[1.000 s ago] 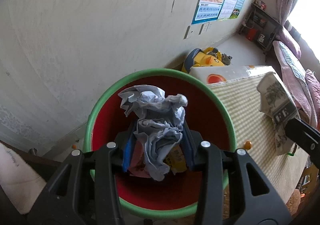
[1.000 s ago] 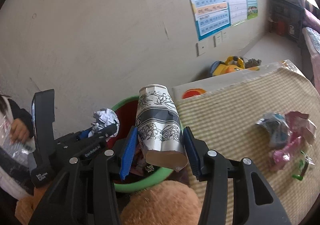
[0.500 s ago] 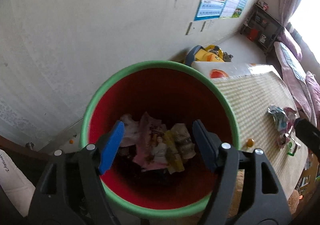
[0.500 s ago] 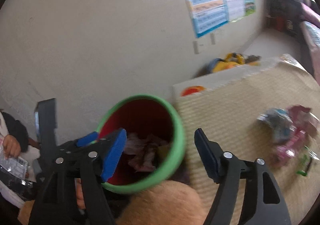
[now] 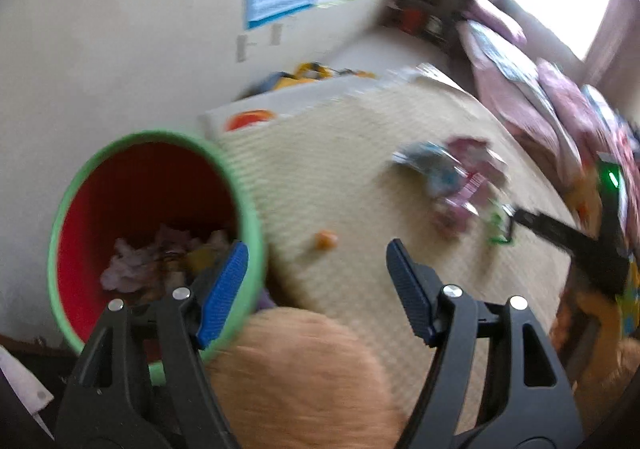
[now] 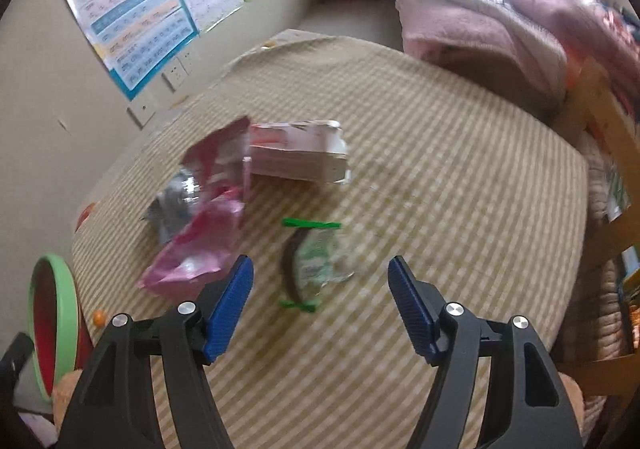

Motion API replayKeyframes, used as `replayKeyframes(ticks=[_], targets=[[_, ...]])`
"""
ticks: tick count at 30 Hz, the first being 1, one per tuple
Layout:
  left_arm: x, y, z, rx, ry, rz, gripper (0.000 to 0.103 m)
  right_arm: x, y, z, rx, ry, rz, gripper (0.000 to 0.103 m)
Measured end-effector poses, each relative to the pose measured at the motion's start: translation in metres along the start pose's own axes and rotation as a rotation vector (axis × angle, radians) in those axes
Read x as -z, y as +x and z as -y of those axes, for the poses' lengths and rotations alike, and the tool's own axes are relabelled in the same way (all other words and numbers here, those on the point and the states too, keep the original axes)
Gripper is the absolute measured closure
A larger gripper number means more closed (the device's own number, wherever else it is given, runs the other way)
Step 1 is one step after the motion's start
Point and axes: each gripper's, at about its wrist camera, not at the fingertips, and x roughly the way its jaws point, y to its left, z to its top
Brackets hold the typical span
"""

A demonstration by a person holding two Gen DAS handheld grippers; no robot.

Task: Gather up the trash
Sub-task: 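Grasp the pink chip bag with the left gripper while the right grasps the green-topped packet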

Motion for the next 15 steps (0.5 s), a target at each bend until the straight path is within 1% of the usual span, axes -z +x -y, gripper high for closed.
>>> replayKeyframes(ticks=[1,2,3,4,5,6,8,10,12,15], targets=[[0.0,0.001,0.01,0.004,0.023,-0.004,0.034,-0.001,0.004,-0.001,-0.006,-0.014,-0.001,0.036],[0.001,0.002,0.023,0.012,0.049,-0.008,0.034,-0.001,0.011,-0.001,-0.019,-0.039,-0.018,0.038],[0.003,0.003,0.031,0.017,0.065,-0.012,0.034,-0.001,0.016,-0.001,-0.03,-0.051,-0.039,0.051],[0.003,0.005,0.042,0.021,0.088,-0.018,0.034,-0.001,0.02,0.0,-0.041,-0.056,-0.065,0.061],[0.004,0.007,0.052,0.024,0.113,-0.023,0.034,0.001,0.025,0.004,-0.068,-0.053,-0.102,0.078],[0.004,0.009,0.062,0.025,0.139,-0.026,0.034,0.002,0.024,0.009,-0.091,-0.042,-0.105,0.081],[0.003,0.012,0.075,0.022,0.178,-0.027,0.034,0.006,0.007,0.019,-0.109,-0.031,-0.075,0.085],[0.001,0.018,0.089,0.018,0.209,-0.026,0.032,0.015,-0.009,0.027,-0.122,-0.044,-0.053,0.085],[-0.003,0.027,0.101,0.02,0.237,-0.027,0.032,0.034,-0.027,0.035,-0.112,-0.081,-0.047,0.085],[-0.013,0.044,0.118,0.023,0.277,-0.026,0.032,0.06,-0.042,0.053,-0.099,-0.08,-0.073,0.085]])
